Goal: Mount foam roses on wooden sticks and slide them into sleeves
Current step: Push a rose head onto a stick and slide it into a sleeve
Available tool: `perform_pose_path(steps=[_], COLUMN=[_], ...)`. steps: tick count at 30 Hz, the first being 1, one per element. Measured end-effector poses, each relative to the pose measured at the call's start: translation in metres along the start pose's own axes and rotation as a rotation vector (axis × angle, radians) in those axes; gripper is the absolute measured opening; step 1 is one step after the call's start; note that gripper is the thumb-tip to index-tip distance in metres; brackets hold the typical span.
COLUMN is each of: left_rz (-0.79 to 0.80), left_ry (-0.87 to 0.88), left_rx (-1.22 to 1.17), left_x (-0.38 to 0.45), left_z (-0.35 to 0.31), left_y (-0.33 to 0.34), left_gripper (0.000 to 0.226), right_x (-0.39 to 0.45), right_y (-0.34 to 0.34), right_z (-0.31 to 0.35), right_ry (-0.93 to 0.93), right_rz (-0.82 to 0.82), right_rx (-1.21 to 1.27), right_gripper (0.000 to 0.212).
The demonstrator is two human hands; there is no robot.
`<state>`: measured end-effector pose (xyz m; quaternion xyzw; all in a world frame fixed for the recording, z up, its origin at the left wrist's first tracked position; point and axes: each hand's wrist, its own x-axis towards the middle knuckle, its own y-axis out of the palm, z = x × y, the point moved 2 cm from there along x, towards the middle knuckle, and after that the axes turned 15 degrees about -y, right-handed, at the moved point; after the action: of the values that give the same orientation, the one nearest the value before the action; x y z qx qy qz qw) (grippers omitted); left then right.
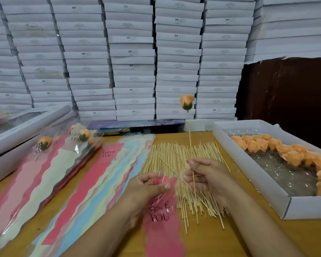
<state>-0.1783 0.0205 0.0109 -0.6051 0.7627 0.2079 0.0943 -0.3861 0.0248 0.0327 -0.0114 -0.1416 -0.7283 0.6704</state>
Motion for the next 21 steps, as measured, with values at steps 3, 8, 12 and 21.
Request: perform_pose_path(steps=[3,8,12,21], left_rz=[0.006,0.015,0.014,0.019], left_ry=[0.000,0.005,0.009,0.016], left_rx=[-0.002,0.045,0.044,0.022], left_x=[0.001,0.001,0.003,0.003], left_z=[0.000,0.001,0.003,0.004], left_y=[-0.002,-0.001,0.001,0.000], left_gripper=[0.062,0.063,0.066,0.062], right_x=[0.009,0.027,0.036,0.032], right_y=[0.000,0.010,0.028,0.045], right_z=[0.022,0.076,0.096,0.048], right_ry=[-0.102,-0.317,-0.395,-0.289], right_rz=[-0.046,-0.131,-0.101,-0.062], right_rx=[0.014,0.107,0.110,-0.022], right_gripper=[0.027,0.026,0.026,0.012])
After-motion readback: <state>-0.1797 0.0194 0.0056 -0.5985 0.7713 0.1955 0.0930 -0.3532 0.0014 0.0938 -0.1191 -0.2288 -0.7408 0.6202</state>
